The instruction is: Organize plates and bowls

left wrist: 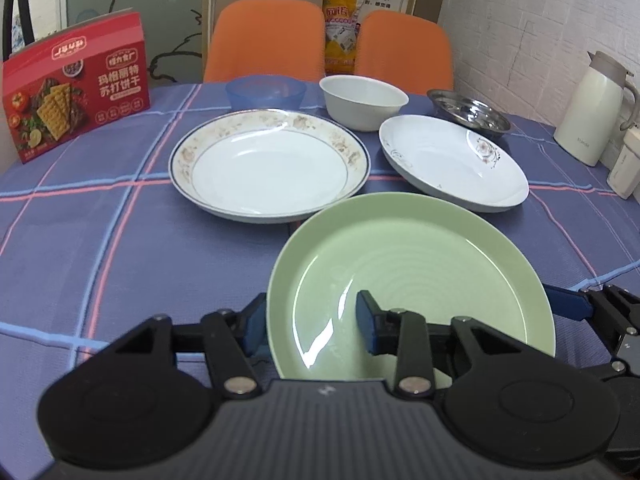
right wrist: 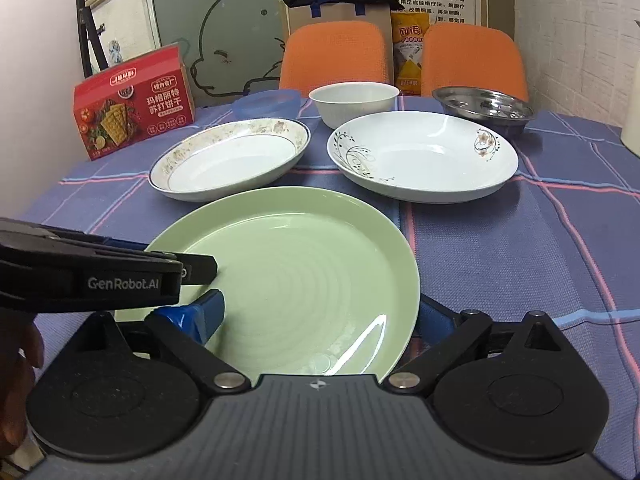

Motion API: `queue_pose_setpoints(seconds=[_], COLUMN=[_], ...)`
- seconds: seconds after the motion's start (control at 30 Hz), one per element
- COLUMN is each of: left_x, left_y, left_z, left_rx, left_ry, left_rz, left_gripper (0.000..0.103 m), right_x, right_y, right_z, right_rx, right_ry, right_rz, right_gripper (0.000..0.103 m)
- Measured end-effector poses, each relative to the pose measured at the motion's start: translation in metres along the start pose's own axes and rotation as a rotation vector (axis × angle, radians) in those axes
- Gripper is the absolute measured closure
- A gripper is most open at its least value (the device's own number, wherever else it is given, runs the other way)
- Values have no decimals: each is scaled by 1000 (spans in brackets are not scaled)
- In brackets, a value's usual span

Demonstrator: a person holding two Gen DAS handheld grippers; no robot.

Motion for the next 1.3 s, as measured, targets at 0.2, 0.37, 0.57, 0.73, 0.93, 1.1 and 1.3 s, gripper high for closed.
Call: queue_pose_setpoints(seconds=[0.2,0.37,0.57,0.73,0.93,1.1,1.3], left_x=[-29,-35,-28,-26,-27,-44,-40], left_y=[29,57,70,79,78,83,96], left_z=[-5,-19,-26,-22,-27,-12,-2], left_rx=[-35,-68,-74,-89,-84,-94,-110], left_ry=[-12,7,8,-1,-3,-91,-91], left_rz=[55,111,131,134,101,74,114], left_gripper=[68,68,67,66,29,29,29], right_x=[-12,-4,10,14,13,-1,-2], right_y=[29,60,78,85,95,70,43], right_z=[7,0,-8,-5,-9,7,22], right_rx=[-20,-66,-77,-90,-154,-37,58], right_ry=[-40,-18,30,34,37,-13,-42], right_rz=[51,107,125,129,157,172,124], right_gripper=[16,16,15,15,14,17,16])
Point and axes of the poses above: each gripper's, at about its wrist camera, not at the fingertips, and x roughly the way its jaws point, y to its left, z to its top, the point moved 5 cm from there along x, roughly the way its jaws point, and after that the axes turned 6 degrees about -z, right-handed, at the moved point
